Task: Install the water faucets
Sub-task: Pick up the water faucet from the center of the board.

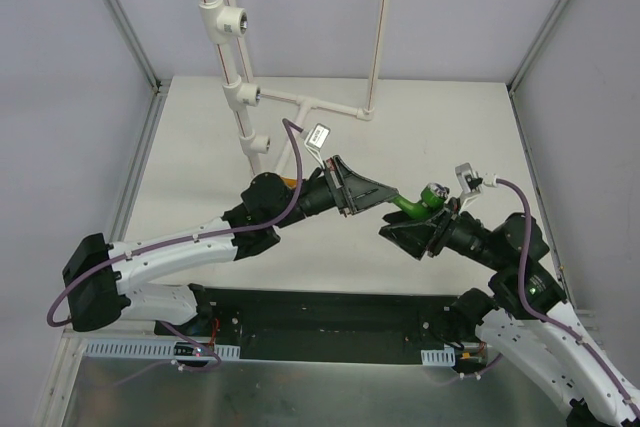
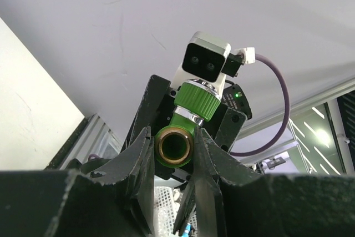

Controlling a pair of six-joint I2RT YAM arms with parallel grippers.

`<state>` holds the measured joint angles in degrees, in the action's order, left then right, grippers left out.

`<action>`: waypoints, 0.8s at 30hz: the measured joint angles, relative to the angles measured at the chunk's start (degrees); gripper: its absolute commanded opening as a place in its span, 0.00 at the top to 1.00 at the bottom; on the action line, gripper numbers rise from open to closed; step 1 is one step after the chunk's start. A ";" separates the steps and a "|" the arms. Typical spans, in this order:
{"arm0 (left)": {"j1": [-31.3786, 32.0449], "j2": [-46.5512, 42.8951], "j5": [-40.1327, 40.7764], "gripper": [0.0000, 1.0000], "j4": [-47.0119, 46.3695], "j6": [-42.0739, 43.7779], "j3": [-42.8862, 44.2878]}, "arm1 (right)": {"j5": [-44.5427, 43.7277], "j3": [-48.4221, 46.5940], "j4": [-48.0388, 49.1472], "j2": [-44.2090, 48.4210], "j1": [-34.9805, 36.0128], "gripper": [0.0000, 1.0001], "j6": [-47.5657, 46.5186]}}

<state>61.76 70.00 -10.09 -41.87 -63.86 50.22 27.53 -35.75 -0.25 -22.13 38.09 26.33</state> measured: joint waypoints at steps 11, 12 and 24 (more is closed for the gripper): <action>-0.37 1.05 0.00 1.00 -2.12 -1.03 0.13 | -0.39 0.00 0.59 -0.44 0.04 1.00 0.17; -0.37 1.05 0.00 1.00 -2.14 -1.05 0.13 | -0.52 0.00 0.61 -0.46 0.04 1.00 0.20; -0.28 1.05 0.00 1.00 -5.33 -2.29 -2.23 | -1.11 0.07 -0.87 0.57 0.42 1.00 -0.46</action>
<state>61.47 71.05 -10.09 -47.20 -66.15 47.99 26.41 -35.68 -1.13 -21.56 38.50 25.87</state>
